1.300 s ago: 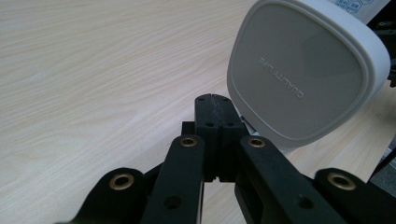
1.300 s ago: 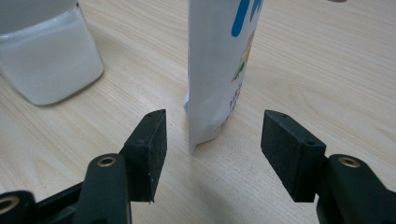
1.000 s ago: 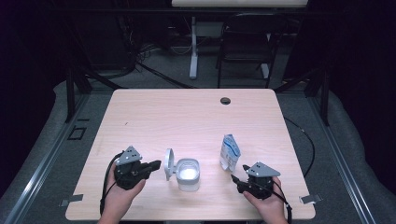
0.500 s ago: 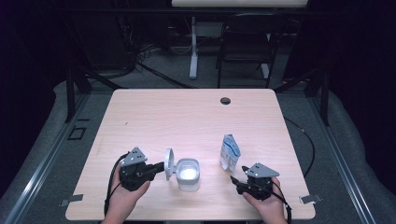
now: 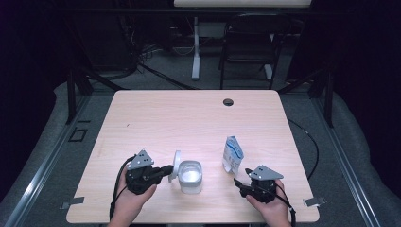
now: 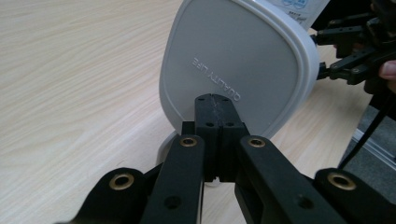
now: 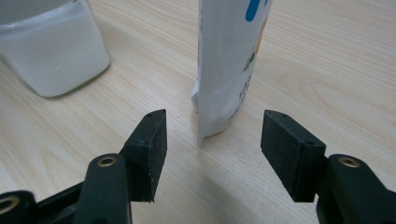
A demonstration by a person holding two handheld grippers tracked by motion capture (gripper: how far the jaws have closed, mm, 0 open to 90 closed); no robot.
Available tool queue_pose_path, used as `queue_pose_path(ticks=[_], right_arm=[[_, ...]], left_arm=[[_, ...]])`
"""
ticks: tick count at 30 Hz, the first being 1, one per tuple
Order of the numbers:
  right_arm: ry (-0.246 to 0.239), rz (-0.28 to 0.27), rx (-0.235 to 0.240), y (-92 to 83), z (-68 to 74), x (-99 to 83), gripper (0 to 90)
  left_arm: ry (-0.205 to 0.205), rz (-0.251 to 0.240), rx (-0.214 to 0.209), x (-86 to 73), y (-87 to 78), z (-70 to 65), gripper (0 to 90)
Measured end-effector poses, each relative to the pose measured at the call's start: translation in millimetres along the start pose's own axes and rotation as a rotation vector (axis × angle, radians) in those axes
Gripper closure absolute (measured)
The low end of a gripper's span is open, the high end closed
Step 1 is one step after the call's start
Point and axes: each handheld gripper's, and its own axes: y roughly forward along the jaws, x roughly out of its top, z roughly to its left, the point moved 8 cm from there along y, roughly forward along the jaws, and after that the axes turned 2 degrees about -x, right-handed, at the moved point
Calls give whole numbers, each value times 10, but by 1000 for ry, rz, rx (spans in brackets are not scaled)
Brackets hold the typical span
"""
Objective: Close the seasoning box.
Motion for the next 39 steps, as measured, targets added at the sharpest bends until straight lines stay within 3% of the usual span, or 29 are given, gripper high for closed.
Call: queue_pose_path(ticks=[4,9,22,28,39], right_arm=[[-2,-2,4,-8,-3,-2,405],[-6,2,4,-9,1,-5,405],[-3,-2,1,0,14,-5,405],[-14,7,-1,-2,16,-11,404],[-20,9,-4,-13,9,-19,404]], left_arm=[[-6,-21,-52,40,7,-85,900],[11,-16,-14,48,-6,-70,900],[-4,-31,-4,55,-78,6,900],[-30,-45,13,39,-140,119,900],[-142,-40,76,-190,-165,532,900]])
